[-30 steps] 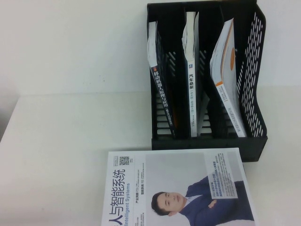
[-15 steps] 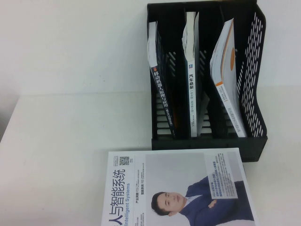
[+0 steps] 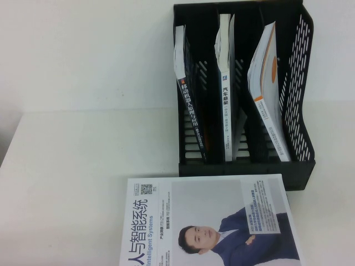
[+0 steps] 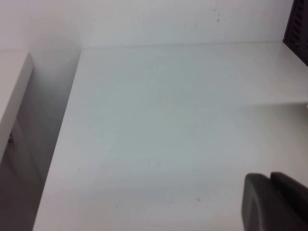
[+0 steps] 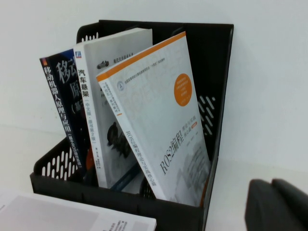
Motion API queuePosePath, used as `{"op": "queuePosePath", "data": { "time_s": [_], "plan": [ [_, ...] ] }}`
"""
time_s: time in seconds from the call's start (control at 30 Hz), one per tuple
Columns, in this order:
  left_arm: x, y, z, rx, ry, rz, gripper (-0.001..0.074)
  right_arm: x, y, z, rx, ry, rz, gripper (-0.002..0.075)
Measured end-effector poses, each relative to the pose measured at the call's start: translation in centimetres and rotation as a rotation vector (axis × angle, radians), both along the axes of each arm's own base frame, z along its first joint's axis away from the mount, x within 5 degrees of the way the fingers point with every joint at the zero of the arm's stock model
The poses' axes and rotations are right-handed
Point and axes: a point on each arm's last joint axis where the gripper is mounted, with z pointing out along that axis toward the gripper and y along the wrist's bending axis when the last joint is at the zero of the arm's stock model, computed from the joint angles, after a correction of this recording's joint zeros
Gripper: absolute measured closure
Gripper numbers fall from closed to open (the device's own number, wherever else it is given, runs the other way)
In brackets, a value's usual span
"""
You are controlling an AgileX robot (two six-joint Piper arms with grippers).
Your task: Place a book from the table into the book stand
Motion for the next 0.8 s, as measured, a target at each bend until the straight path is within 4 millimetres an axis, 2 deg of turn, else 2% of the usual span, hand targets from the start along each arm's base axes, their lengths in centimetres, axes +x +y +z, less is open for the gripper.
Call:
{"op": "queuePosePath", "data": {
  "time_s": [0.8],
  "plan": [
    [-0.03,-0.06,-0.02,-0.02,0.009,-0.002,0.0738,0.0,0.0,0.0,0.0,0.0,0.0,0.0729]
  ]
}}
